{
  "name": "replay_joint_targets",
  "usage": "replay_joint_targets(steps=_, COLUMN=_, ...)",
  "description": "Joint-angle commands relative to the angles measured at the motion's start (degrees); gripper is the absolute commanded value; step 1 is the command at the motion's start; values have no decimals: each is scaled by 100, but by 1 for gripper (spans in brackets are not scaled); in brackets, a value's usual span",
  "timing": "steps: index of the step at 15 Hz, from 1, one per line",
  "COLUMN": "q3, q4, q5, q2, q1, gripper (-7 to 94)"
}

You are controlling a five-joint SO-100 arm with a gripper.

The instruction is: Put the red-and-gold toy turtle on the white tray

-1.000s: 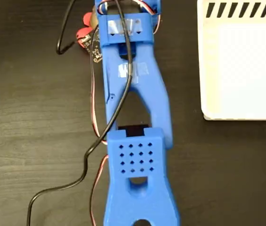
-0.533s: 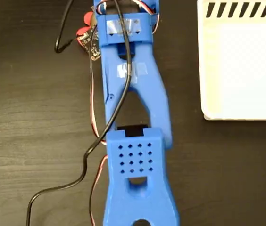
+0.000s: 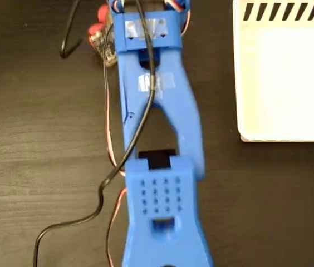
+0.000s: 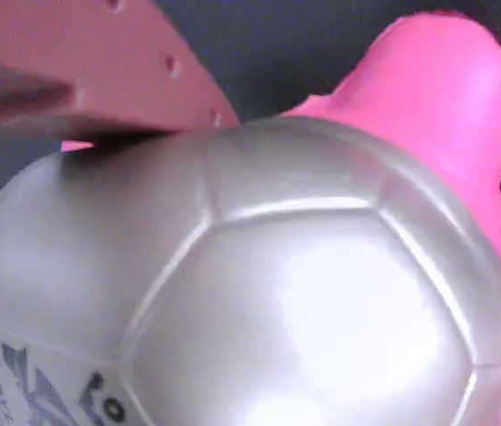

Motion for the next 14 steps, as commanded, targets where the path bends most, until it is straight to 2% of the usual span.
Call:
replay_joint_targets(steps=1, q3=343, q4=123, q5=0, q2=1705, q1=70, gripper=0)
replay_joint_targets(steps=5, q3=1635, q4=431, q5=141, q2=3234, q1=149, gripper=0)
replay_joint_targets(steps=11, q3=4280, q4=940, q5=70, q2=5854, q1=809, gripper=0)
replay_joint_targets(steps=14, q3=4104, q4=1274, q5=299, q2=6012, q1=1538, gripper=0)
